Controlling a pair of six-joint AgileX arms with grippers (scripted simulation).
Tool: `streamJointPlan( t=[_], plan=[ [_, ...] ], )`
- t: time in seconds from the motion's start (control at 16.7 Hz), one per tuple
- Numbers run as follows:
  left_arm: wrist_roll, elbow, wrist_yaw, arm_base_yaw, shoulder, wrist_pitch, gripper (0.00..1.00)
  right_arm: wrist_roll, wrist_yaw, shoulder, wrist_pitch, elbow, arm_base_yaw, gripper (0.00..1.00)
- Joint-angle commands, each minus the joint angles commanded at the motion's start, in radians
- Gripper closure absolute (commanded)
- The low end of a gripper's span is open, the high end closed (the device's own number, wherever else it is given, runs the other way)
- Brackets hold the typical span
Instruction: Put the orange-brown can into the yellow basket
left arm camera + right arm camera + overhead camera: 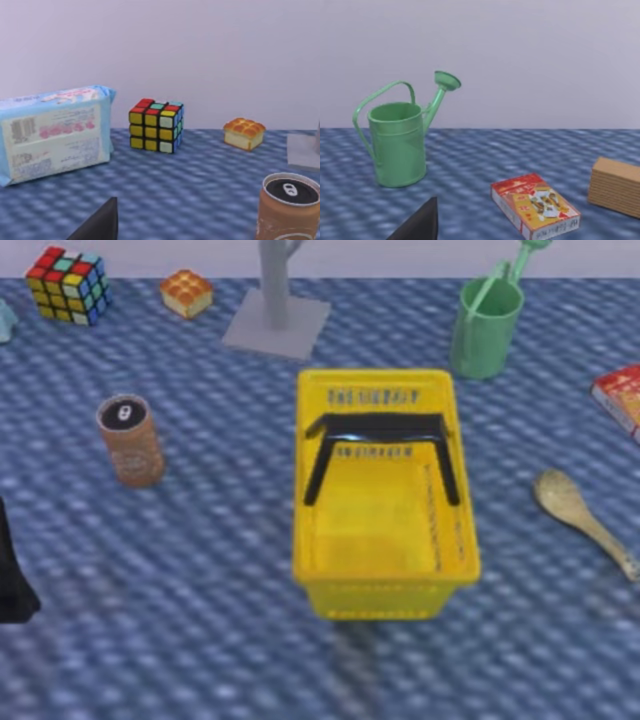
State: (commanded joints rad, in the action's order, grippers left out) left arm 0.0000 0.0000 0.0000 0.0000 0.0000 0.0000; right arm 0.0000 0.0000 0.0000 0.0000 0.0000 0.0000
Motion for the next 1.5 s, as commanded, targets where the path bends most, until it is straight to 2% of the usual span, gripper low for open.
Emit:
streamJointPlan(
  t=[0.3, 0.54, 1.26, 1.5],
  plan=[
    [0.023, 0.06, 0.0, -0.007, 0.062, -0.043, 0.0, 0.0, 0.0, 0.0, 0.0, 0.0, 0.0, 0.0],
    [0.099, 0.28, 0.003, -0.03, 0.291, -0.19, 0.0, 0.0, 0.0, 0.0, 0.0, 0.0, 0.0, 0.0],
    [0.452, 1.352, 0.004, -0.13, 1.587, -0.931, 0.0, 0.0, 0.0, 0.0, 0.0, 0.0, 0.0, 0.0],
    [0.552, 1.669, 0.003, -0.157, 1.958, -1.132, 0.0, 0.0, 0.0, 0.0, 0.0, 0.0, 0.0, 0.0]
  ],
)
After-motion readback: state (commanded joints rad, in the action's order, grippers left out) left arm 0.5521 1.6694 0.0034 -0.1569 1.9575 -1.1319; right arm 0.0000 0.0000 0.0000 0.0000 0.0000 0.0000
